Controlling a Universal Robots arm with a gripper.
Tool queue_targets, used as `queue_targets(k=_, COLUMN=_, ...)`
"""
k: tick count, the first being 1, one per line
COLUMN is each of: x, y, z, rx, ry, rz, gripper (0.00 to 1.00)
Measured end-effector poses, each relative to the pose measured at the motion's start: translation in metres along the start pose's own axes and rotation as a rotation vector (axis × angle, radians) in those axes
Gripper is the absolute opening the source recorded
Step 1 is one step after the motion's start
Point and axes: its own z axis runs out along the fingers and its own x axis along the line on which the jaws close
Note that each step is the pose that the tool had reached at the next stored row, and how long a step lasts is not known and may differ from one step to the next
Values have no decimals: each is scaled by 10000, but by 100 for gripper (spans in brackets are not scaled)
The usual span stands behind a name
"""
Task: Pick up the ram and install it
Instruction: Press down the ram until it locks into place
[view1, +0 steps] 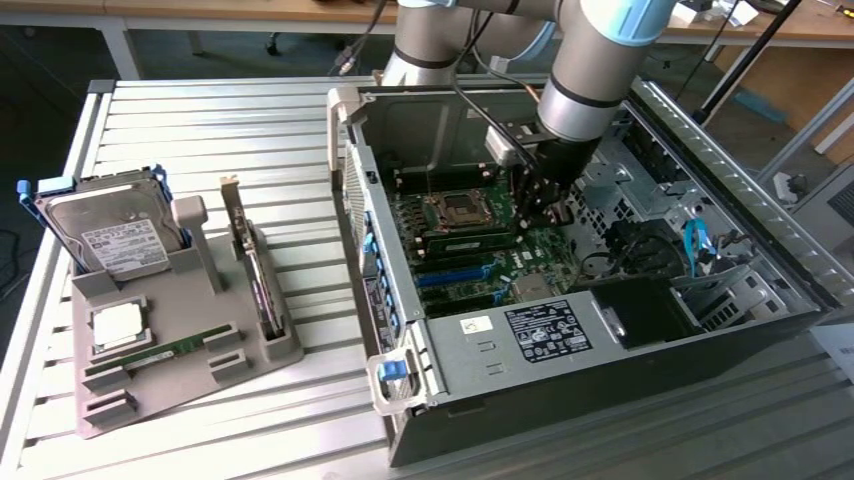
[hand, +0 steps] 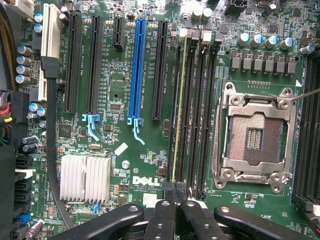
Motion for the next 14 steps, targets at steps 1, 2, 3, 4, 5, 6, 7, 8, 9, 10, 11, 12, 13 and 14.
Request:
queue_targets(k=1, x=1, y=0, z=-17, rx=-3, ry=10, rz=0, gripper=11)
queue_targets(k=2, x=1, y=0, z=-26, rx=-3, ry=10, rz=0, gripper=11)
queue_targets(k=3, x=1, y=0, z=-33, rx=-3, ry=10, rz=0, gripper=11)
queue_targets(k=4, x=2, y=0, z=-43, rx=-4, ry=13, rz=0, gripper=11)
queue_targets(k=5, x=1, y=0, z=-52, rx=-4, ry=14, rz=0, gripper=11)
queue_targets(k=6, x=1, y=0, z=-56, rx=-3, ry=13, rz=0, gripper=11)
queue_targets(k=7, x=1, y=-1, z=-63, rx=-3, ry=13, rz=0, gripper=11)
queue_targets(k=8, x=1, y=-1, z=-64, rx=-2, ry=11, rz=0, gripper=11)
queue_targets(k=9, x=1, y=0, z=-65, rx=-2, ry=10, rz=-2, gripper=11)
queue_targets(k=10, x=1, y=3, z=-66, rx=-2, ry=11, rz=0, gripper=11)
queue_targets(k=11, x=0, y=13, z=-67, rx=-2, ry=13, rz=0, gripper=11)
queue_targets(k=12, x=0, y=26, z=-68, rx=-2, ry=15, rz=-1, gripper=11)
queue_targets(k=13, x=-1, y=42, z=-68, rx=0, ry=16, rz=-2, gripper=11)
queue_targets(k=14, x=-4, y=79, z=-69, rx=5, ry=16, rz=-1, gripper=11)
